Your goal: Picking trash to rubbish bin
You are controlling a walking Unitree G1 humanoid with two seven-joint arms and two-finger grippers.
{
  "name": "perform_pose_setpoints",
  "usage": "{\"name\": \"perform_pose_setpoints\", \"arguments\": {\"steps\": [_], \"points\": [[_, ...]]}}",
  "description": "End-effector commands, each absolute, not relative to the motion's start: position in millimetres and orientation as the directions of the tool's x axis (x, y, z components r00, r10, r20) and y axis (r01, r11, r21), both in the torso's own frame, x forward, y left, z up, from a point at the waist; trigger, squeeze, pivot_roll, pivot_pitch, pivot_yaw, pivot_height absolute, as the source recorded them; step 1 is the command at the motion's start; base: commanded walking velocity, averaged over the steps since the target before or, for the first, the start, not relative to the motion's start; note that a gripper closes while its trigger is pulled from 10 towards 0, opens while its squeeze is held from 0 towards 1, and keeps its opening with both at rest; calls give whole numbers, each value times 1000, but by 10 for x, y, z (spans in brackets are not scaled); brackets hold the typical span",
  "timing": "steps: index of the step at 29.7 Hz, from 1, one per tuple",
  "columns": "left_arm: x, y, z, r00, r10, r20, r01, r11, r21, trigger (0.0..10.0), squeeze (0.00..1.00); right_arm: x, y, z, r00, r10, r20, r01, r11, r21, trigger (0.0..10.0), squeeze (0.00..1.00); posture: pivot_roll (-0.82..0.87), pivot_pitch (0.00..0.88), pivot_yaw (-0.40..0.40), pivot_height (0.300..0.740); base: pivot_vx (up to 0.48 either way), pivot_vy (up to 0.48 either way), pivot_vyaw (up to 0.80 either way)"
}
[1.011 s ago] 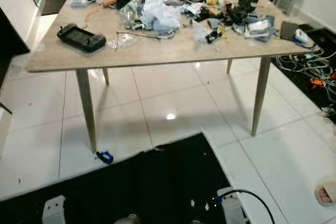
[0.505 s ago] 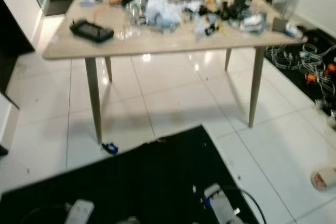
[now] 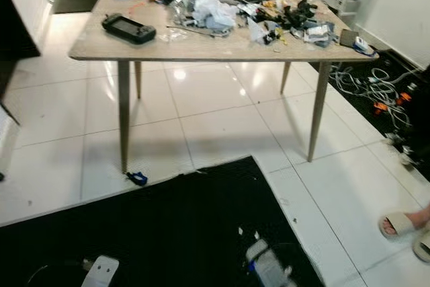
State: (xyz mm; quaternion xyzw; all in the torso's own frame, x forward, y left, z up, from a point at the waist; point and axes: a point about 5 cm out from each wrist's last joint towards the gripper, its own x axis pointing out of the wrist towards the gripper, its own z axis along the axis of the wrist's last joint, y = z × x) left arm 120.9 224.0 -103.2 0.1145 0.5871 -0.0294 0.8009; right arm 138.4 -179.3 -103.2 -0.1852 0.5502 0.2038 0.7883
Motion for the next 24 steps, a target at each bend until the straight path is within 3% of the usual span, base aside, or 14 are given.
{"name": "perform_pose_setpoints", "arguments": {"steps": [1, 17, 24], "points": [[1220, 2236, -1030, 313, 86, -946, 183, 972, 149, 10000, 0, 1194, -1736, -1100, 244, 126, -962, -539, 842, -26, 10000, 0, 54, 71, -23, 740, -285, 0, 0], [1224, 2229, -1029, 316, 75, -946, 174, 975, 135, 10000, 0, 1226, -1757, -1089, 234, 118, -965, -552, 833, -32, 10000, 0, 48, 84, -28, 740, -285, 0, 0], [1232, 2222, -1028, 321, 66, -945, 175, 976, 128, 10000, 0, 1253, -1754, -1081, 227, 120, -967, -569, 822, -31, 10000, 0, 47, 88, -31, 740, 0, 0, -750]]}}
